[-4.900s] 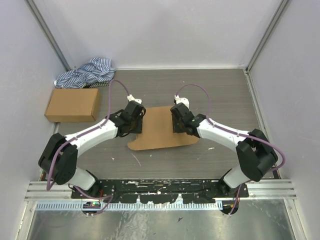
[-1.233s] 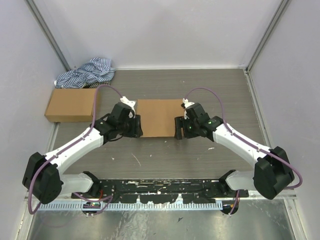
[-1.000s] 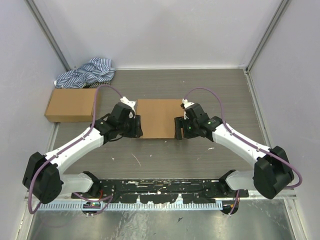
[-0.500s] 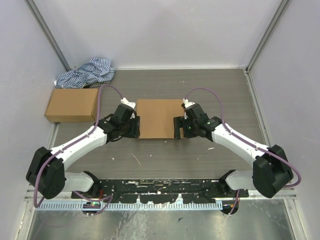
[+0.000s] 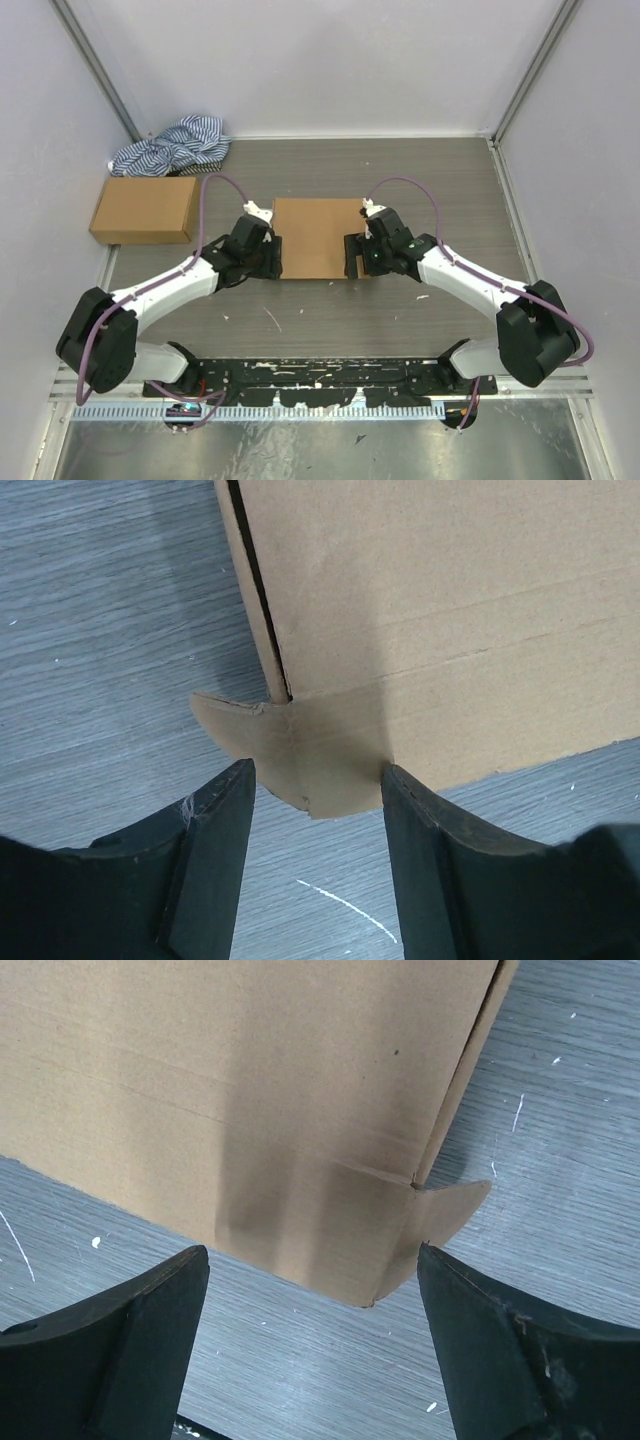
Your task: Fold the paper box
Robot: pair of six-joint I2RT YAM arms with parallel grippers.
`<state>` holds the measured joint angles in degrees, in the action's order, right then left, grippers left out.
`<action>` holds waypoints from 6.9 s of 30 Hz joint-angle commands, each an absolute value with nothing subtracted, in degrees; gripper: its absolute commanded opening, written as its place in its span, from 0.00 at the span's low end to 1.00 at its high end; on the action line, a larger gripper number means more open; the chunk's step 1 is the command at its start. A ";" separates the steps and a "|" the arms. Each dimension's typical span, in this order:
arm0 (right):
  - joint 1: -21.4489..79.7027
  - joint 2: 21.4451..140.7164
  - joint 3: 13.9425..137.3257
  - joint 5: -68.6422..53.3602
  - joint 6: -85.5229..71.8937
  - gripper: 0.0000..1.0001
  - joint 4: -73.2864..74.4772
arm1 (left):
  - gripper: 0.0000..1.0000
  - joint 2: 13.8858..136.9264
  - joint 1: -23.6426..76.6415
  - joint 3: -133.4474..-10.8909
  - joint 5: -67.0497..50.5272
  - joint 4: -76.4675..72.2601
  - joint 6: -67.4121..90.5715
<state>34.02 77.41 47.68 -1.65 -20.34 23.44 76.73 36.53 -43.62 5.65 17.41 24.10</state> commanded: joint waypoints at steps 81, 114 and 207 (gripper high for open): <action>34.17 71.26 45.95 -4.75 -21.06 0.91 20.68 | 0.67 70.14 36.57 -40.21 -5.18 11.45 25.31; 34.23 73.36 49.96 -3.68 -19.94 0.90 26.47 | 0.66 75.34 36.56 -44.26 -7.40 16.63 25.96; 34.26 71.51 51.71 -3.60 -21.09 0.87 27.72 | 0.52 74.15 29.36 -40.35 -33.59 5.43 38.94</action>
